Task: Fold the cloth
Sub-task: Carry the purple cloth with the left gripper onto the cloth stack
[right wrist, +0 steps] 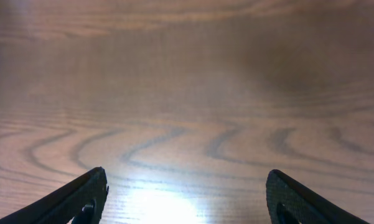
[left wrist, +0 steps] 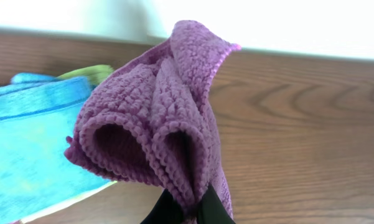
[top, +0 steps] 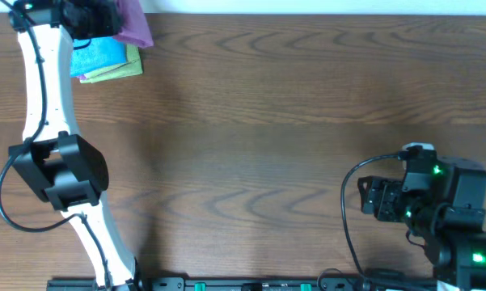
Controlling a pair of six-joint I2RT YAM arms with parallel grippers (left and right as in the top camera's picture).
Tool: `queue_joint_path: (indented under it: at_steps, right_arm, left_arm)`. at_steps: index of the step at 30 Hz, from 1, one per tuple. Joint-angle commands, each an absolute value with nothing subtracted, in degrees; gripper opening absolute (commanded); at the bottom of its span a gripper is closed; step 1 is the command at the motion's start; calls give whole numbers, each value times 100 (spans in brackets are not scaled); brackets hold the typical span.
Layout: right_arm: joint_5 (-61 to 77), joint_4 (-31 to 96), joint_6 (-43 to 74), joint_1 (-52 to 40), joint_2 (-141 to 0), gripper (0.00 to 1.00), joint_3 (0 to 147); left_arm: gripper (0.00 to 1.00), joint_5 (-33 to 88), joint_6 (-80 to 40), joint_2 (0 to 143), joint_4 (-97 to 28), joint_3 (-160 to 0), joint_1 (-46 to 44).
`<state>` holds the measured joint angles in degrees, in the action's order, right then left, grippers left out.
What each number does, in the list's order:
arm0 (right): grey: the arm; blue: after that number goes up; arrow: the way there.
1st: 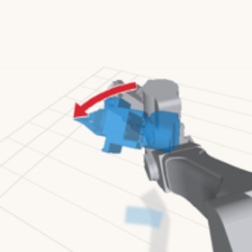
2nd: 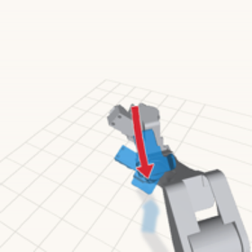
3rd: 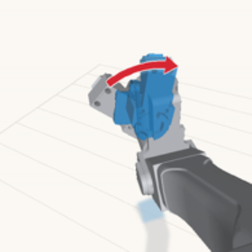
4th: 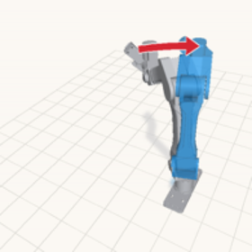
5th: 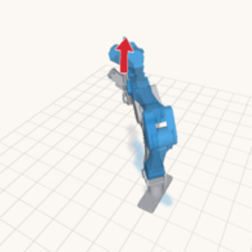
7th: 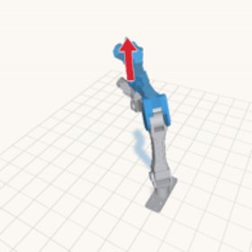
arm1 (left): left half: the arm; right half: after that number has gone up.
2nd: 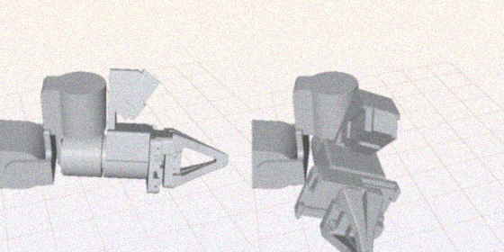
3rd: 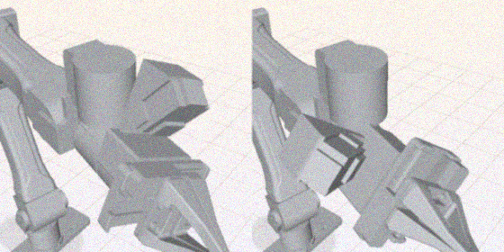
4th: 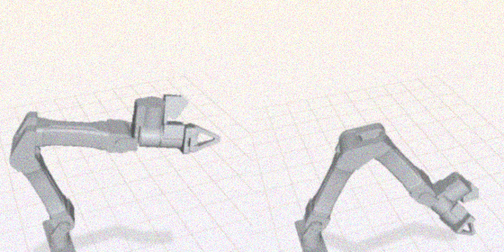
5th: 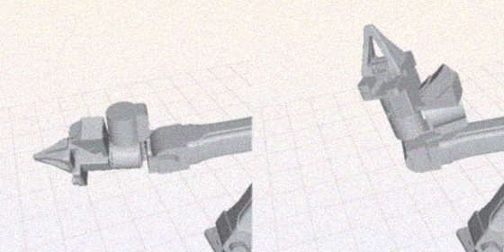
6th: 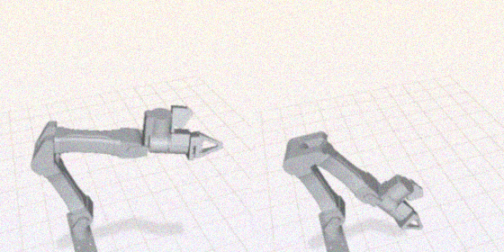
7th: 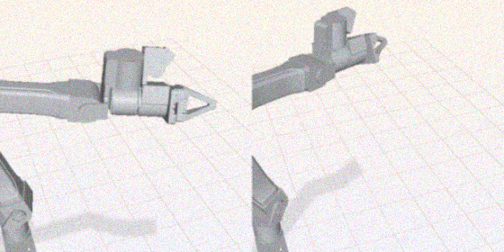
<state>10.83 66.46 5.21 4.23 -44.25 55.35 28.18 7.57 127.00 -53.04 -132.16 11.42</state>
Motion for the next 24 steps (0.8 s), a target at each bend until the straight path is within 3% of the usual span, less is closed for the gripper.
queue_joint_path:
  at_steps: [1, 5, 14, 24]
  right_arm:
    - [1055, 6591, 622, 475, -4431, 83, 5415]
    - [1052, 6429, 620, 475, -4431, 89, 5415]
    - [1052, 6278, 617, 475, -4431, 91, 5415]
    - [1052, 6278, 622, 475, -4434, 90, 5415]
  left_arm:
    - [5, 2711, 961, 12674, -5472, -13402, 1345]
    - [6, 2604, 1074, 12674, -5631, -13454, 1531]
    - [5, 2349, 1382, 12674, -5485, -13454, 1688]
    - [6, 2989, 2191, 12674, -5378, -13452, 1688]
